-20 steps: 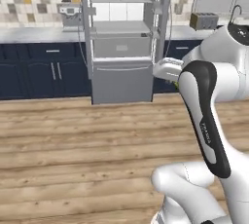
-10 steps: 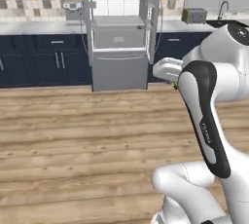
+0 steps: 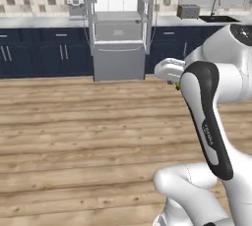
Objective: Take the cheese, fish, and broccoli from the fridge and place them on the plate on the dining counter to create an appetizer plate.
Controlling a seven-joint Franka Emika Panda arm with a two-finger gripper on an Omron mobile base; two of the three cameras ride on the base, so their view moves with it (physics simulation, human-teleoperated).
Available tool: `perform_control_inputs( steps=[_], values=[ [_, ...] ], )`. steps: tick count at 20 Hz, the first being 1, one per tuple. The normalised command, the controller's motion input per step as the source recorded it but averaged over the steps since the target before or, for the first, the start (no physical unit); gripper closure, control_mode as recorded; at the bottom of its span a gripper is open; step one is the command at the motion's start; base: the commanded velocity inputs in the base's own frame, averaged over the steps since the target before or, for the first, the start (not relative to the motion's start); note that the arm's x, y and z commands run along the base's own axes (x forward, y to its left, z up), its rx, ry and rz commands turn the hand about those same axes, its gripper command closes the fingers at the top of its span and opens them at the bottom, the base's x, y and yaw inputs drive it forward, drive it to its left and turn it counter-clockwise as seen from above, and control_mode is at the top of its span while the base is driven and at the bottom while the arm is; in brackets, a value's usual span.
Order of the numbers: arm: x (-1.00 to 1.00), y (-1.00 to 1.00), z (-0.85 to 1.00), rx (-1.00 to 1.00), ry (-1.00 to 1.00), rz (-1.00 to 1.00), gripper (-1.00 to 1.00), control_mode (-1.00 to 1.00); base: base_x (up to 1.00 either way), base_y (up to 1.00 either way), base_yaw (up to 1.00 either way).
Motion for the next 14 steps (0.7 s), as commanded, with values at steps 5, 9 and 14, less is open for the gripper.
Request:
perform_control_inputs(
  steps=[5, 9, 14],
  values=[
    [0.0, 0.0, 0.0, 0.0, 0.0, 0.0, 1.0, 1.0, -1.0, -0.54, 0.0],
    [0.0, 0.0, 0.0, 0.0, 0.0, 0.0, 1.0, 1.0, -1.0, -0.59, 0.0],
    [0.0, 0.0, 0.0, 0.0, 0.0, 0.0, 1.0, 1.0, -1.0, -0.39, 0.0]
  ],
)
